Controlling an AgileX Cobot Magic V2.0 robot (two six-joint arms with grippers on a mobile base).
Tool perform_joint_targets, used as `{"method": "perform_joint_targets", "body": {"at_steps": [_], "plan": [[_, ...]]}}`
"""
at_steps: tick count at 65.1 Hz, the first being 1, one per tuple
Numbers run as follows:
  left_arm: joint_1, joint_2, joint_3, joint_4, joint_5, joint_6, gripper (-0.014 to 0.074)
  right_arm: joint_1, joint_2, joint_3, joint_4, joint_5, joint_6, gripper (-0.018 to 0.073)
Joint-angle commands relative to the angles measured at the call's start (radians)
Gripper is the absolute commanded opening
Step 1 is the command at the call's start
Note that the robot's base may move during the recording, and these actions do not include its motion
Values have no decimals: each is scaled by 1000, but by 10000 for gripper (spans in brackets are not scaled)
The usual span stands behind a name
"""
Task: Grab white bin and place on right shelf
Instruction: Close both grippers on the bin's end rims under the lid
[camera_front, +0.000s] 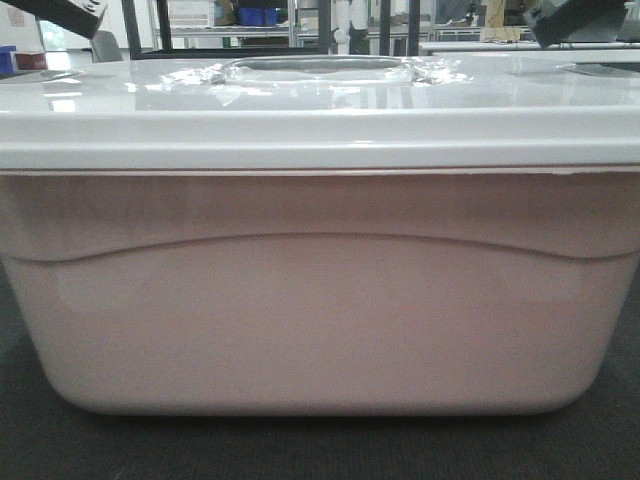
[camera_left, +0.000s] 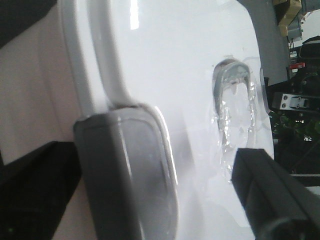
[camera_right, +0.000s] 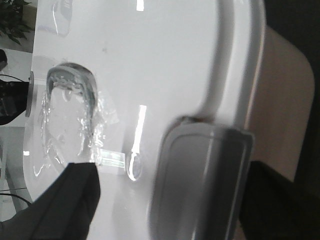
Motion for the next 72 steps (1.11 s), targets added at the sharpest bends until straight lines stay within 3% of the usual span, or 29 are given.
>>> {"method": "perform_joint_targets", "body": {"at_steps": [1,22,41,58,72], "plan": [[-10,-23,-34,-83,81,-12,502,-2,-35,-24,71,146,-4,624],[-10,-23,-37,-61,88,-14,489,-2,-35,-24,70,146,-5,624],[-10,-23,-37,-61,88,-14,314,-2,-35,-24,70,146,-5,617],[-10,-23,-37,-61,85,-14,293,-2,-35,-24,70,146,-5,425],[-10,-23,-37,-61,85,-14,293,-2,-35,-24,70,146,-5,407]]}}
